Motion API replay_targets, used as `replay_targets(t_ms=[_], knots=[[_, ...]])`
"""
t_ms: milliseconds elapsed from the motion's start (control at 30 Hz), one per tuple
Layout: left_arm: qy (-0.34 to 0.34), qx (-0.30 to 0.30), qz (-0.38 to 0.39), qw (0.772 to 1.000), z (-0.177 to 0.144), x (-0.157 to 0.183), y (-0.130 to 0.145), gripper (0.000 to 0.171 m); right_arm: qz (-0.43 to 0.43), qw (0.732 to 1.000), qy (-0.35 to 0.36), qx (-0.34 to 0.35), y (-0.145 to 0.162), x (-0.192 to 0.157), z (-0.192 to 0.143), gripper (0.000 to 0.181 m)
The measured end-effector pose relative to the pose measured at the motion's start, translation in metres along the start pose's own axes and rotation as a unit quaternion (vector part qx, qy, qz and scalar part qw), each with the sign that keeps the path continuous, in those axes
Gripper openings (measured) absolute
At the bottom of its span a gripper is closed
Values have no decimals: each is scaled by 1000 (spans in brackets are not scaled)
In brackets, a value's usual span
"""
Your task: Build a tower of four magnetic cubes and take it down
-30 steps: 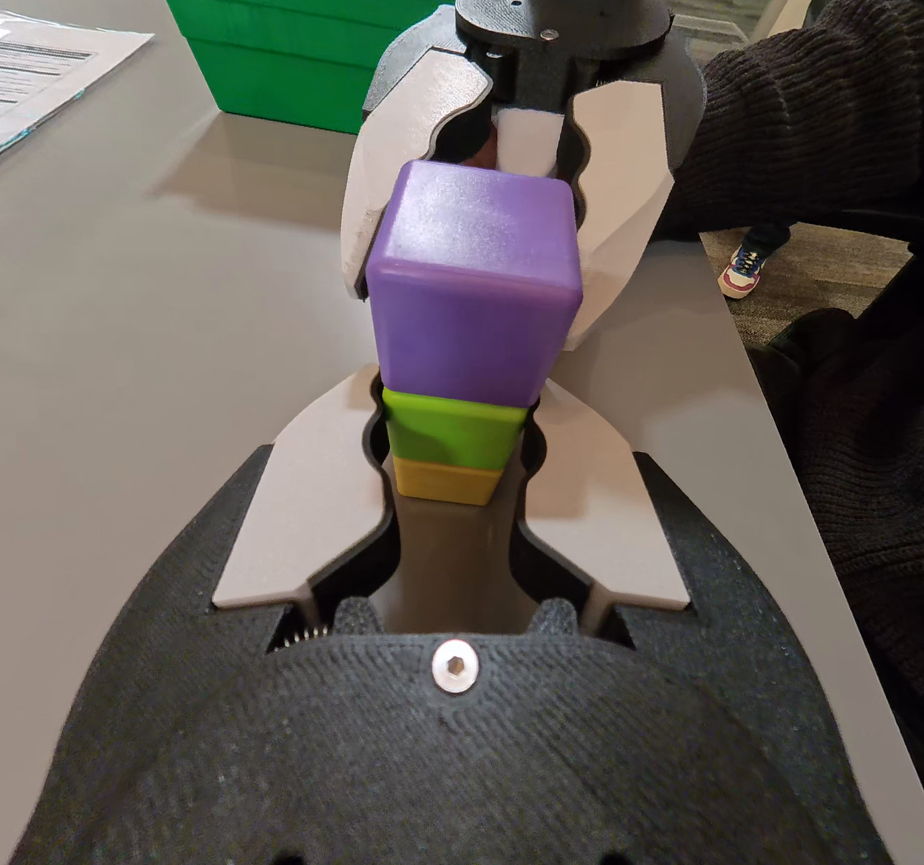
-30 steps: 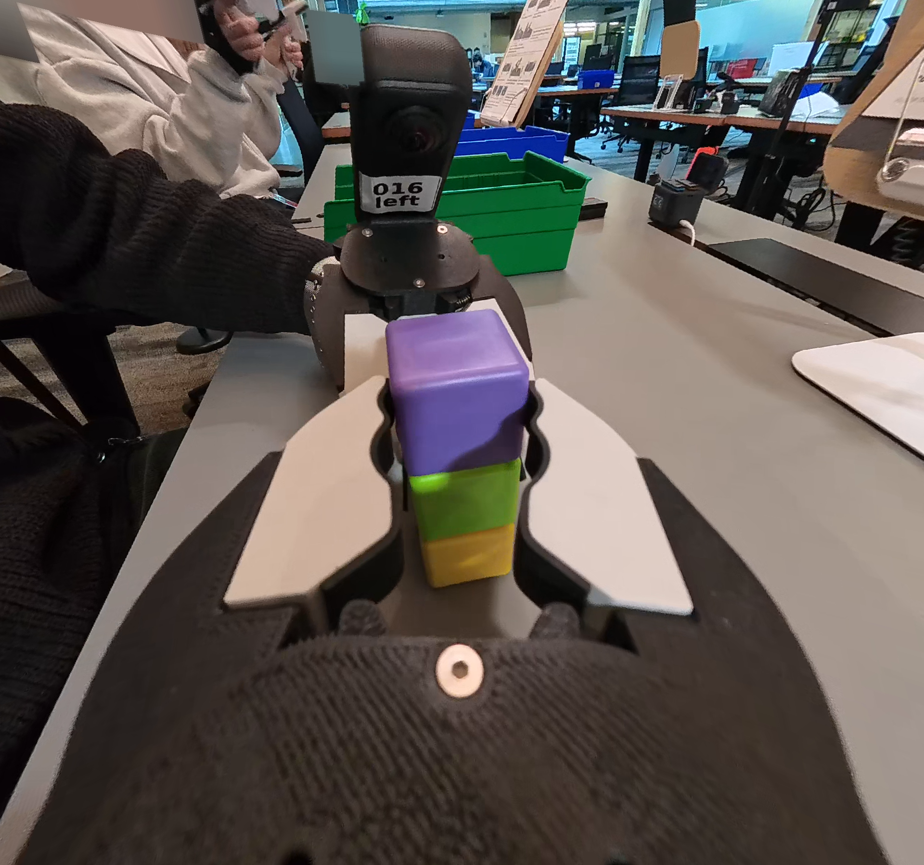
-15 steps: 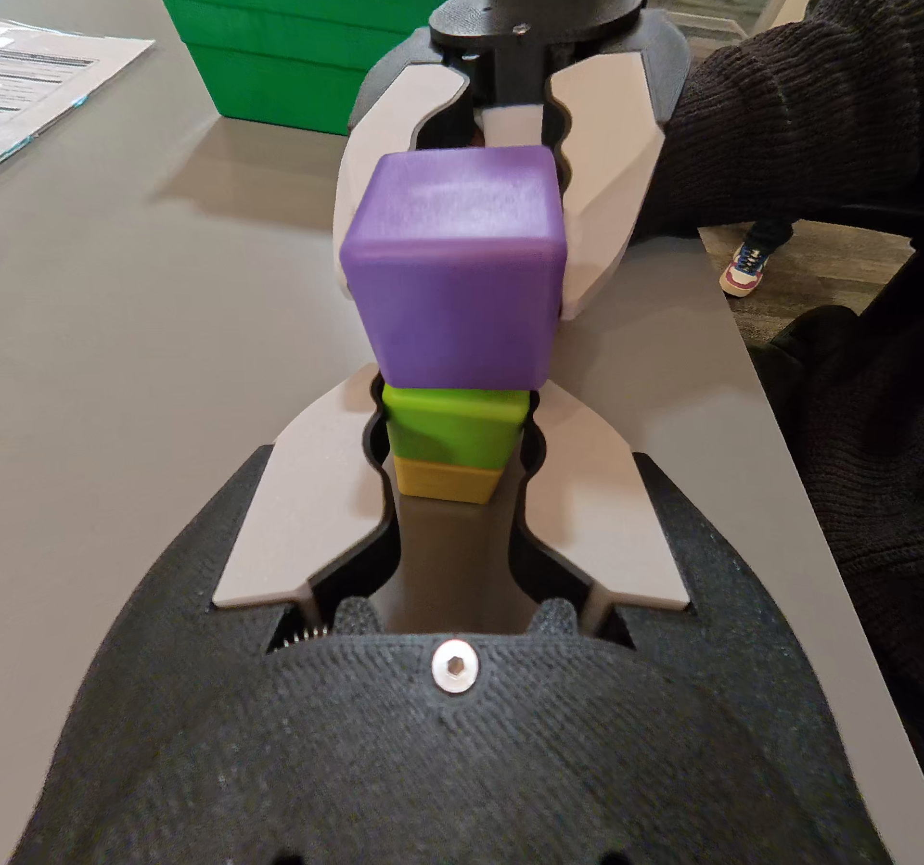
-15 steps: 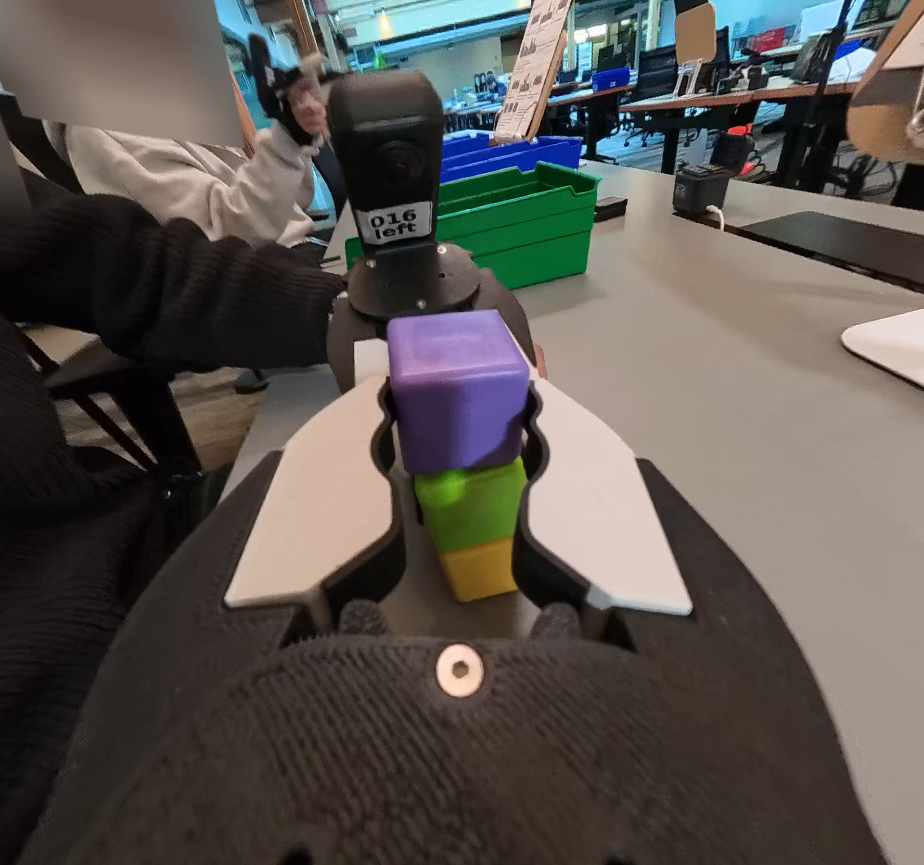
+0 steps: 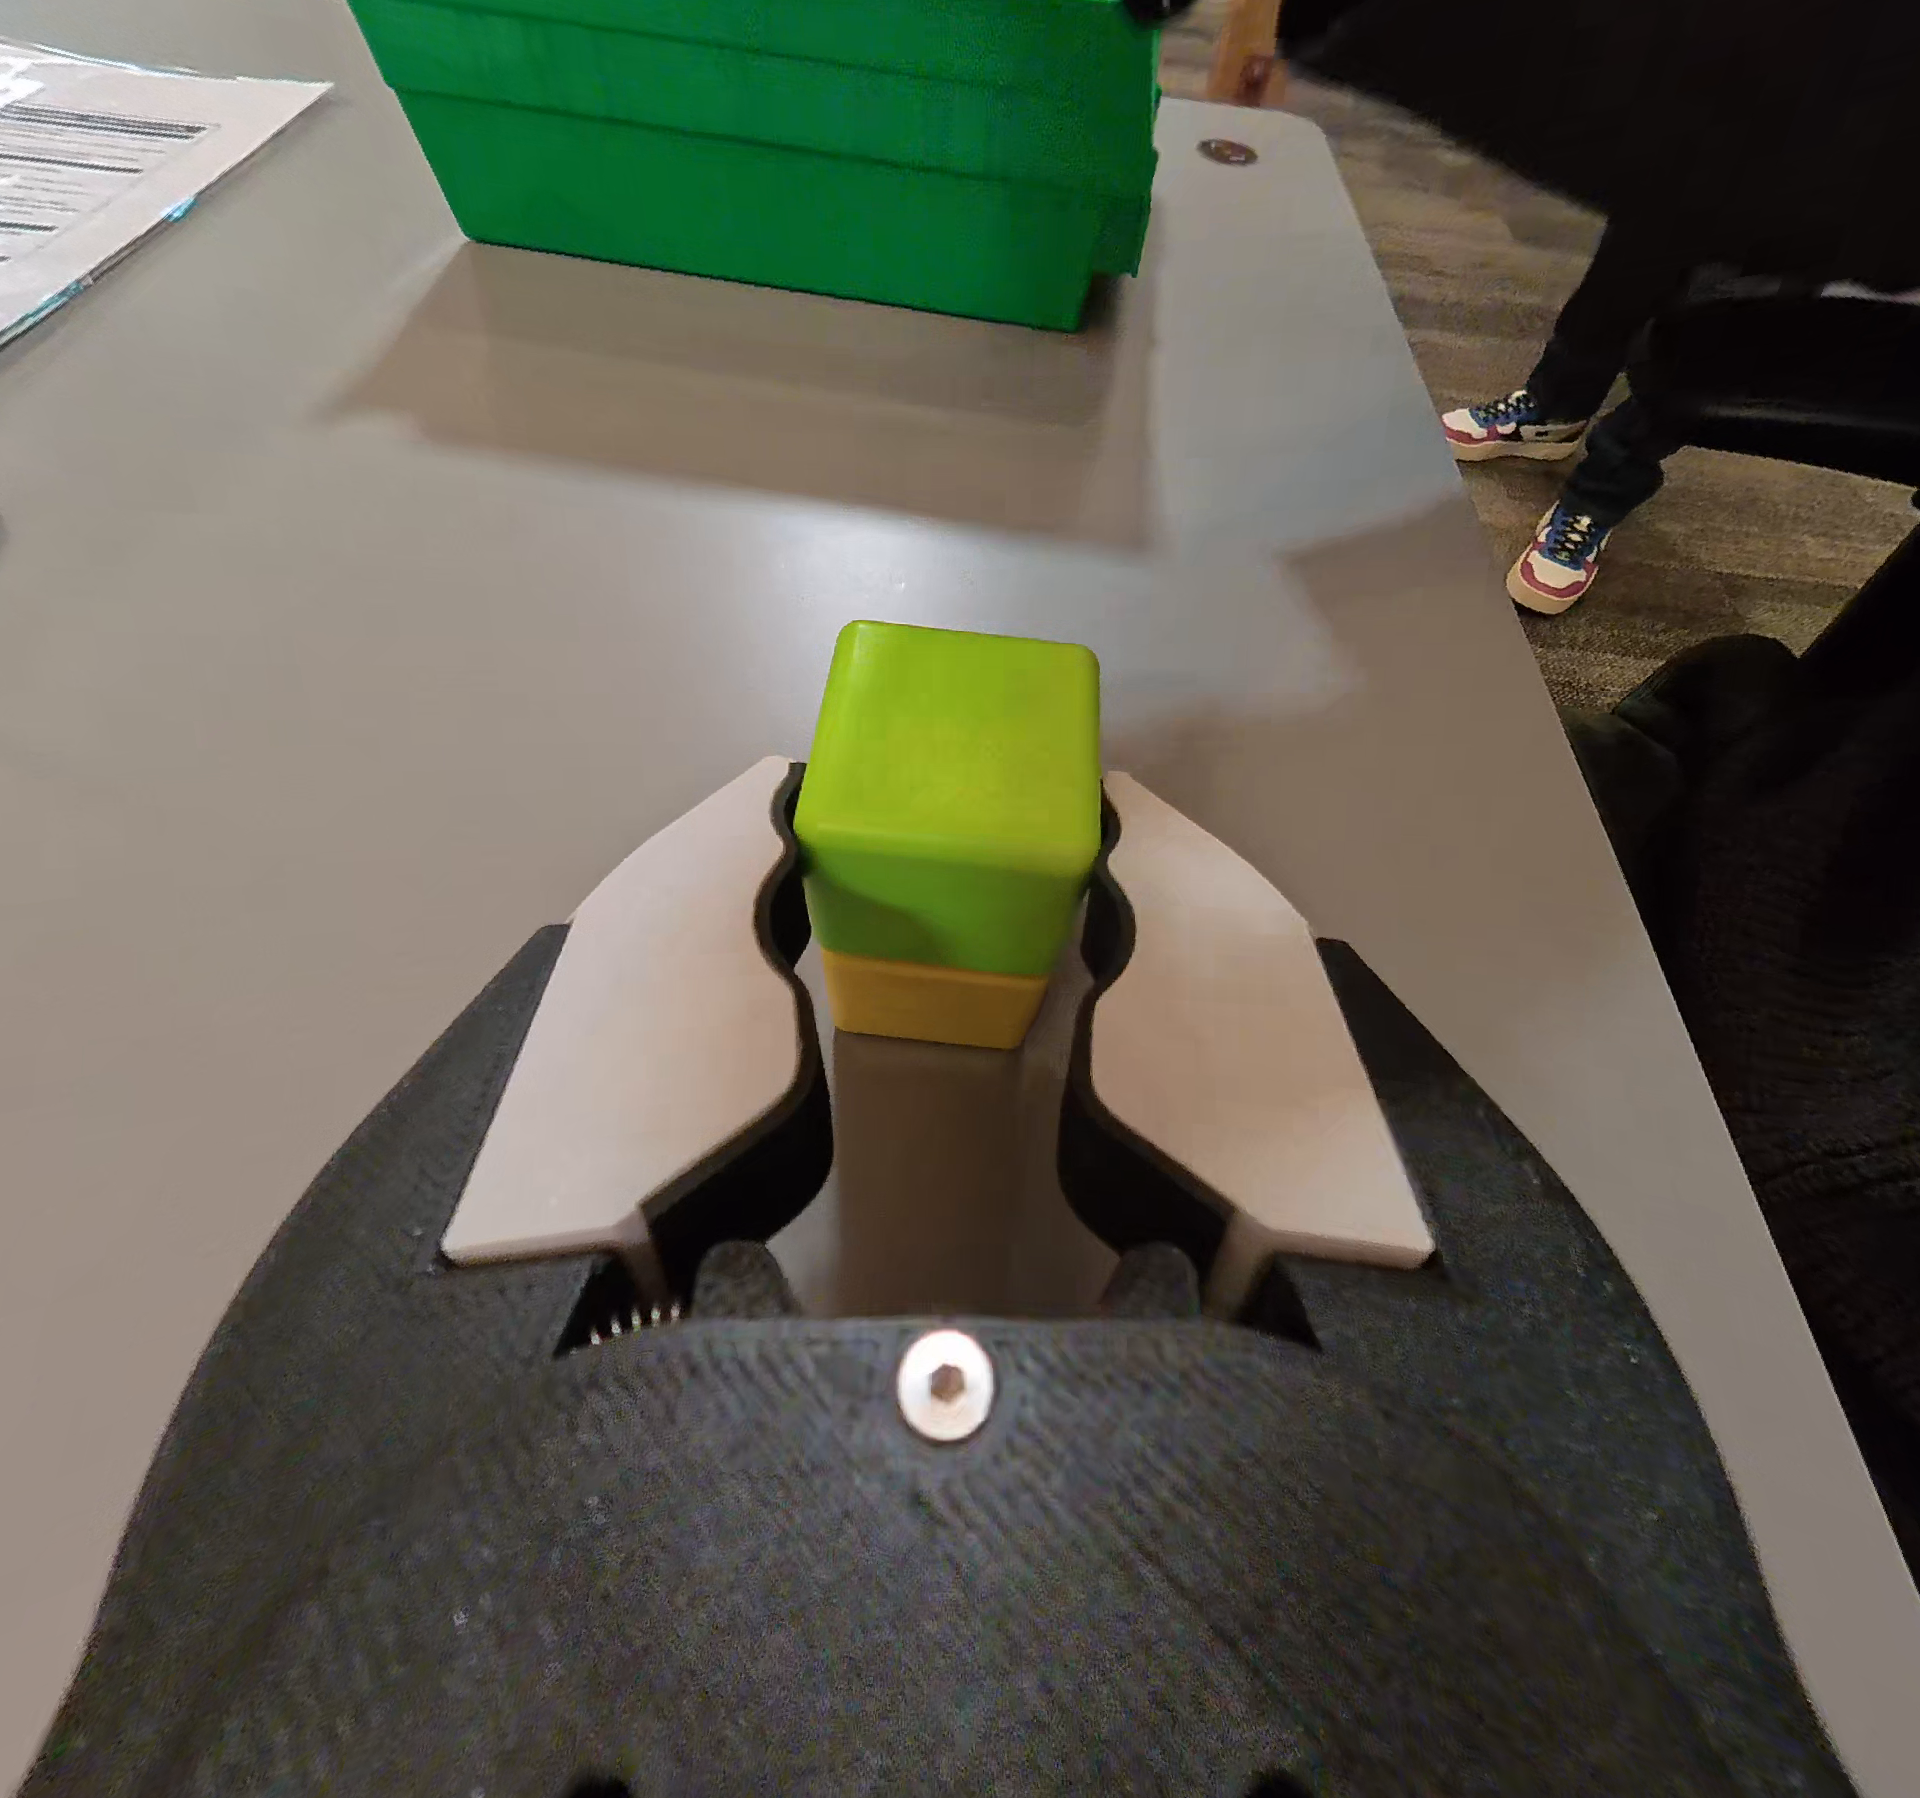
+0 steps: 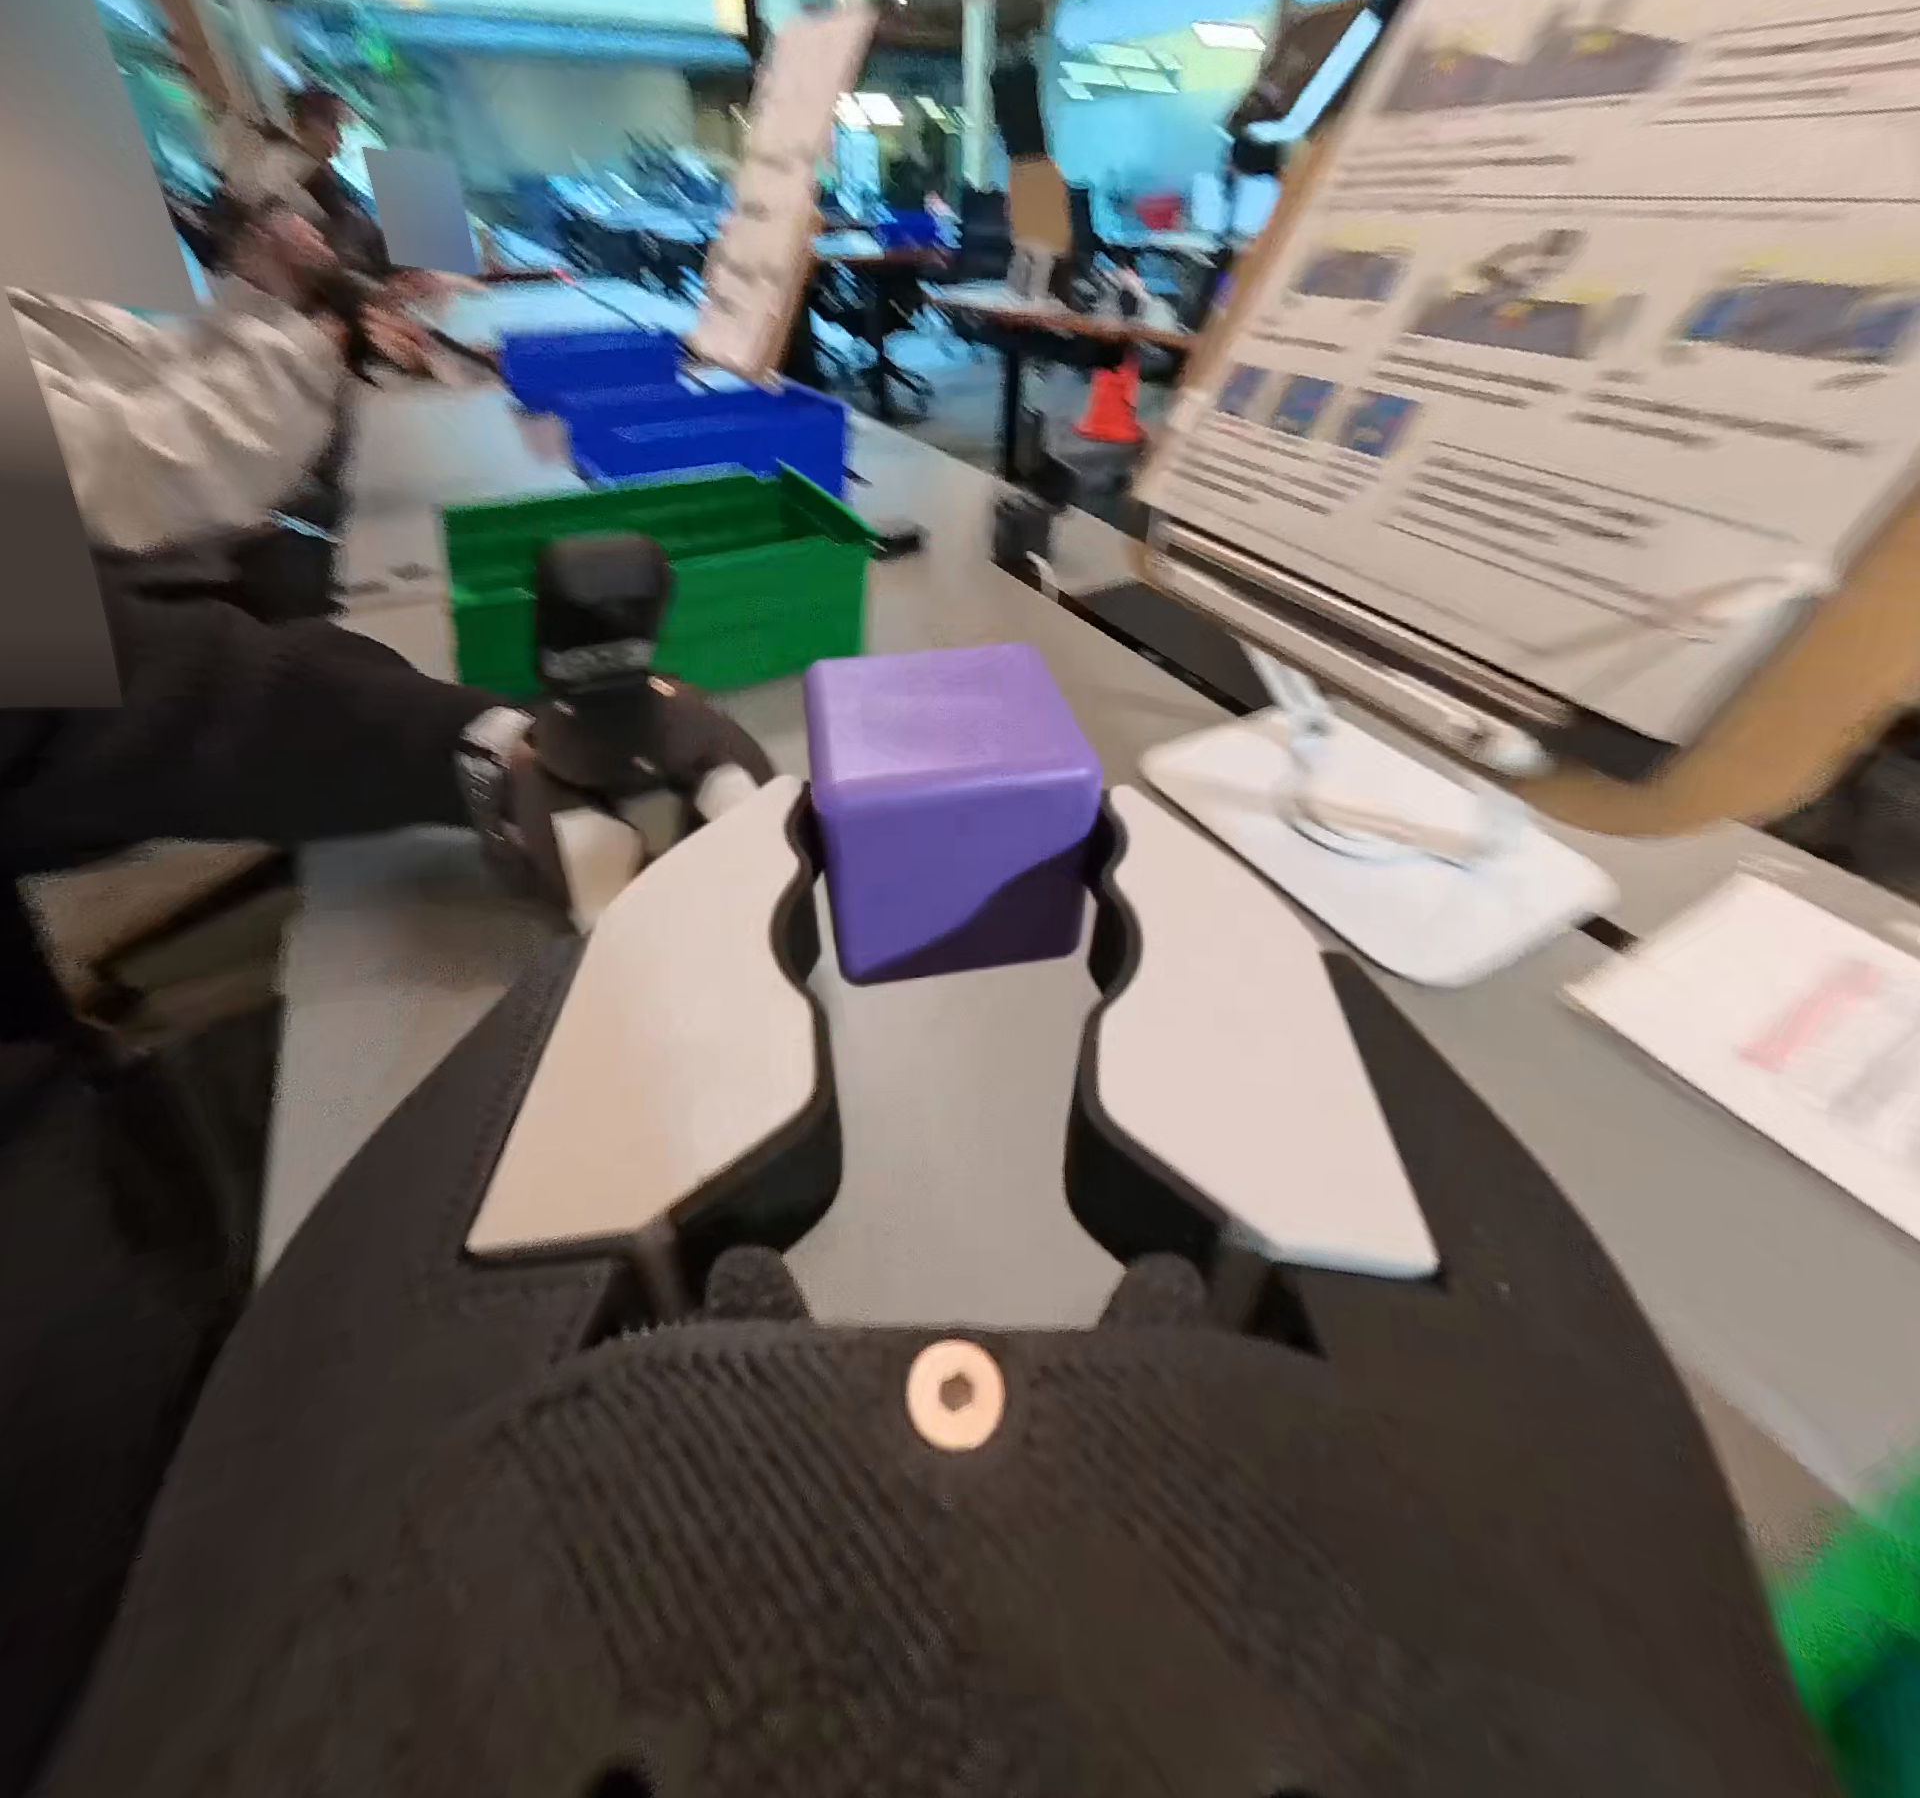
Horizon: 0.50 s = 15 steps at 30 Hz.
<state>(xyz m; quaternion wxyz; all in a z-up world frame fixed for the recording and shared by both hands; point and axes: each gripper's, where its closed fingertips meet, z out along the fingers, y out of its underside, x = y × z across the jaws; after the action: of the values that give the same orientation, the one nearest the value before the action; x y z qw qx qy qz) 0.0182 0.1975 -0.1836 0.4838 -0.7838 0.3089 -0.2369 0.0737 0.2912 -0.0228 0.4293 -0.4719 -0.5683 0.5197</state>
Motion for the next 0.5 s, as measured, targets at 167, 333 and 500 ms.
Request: replay_targets(t_ms=[167,333,500], knots=[[4,0,-3,1000,0,0,0,51,-51,977,130,-163,20,83,-84,51],[4,0,-3,1000,0,0,0,51,-56,912,191,-359,78,152,-152,51],[2,0,-2,1000,0,0,0,51,-62,803,193,-561,140,194,-194,51]])
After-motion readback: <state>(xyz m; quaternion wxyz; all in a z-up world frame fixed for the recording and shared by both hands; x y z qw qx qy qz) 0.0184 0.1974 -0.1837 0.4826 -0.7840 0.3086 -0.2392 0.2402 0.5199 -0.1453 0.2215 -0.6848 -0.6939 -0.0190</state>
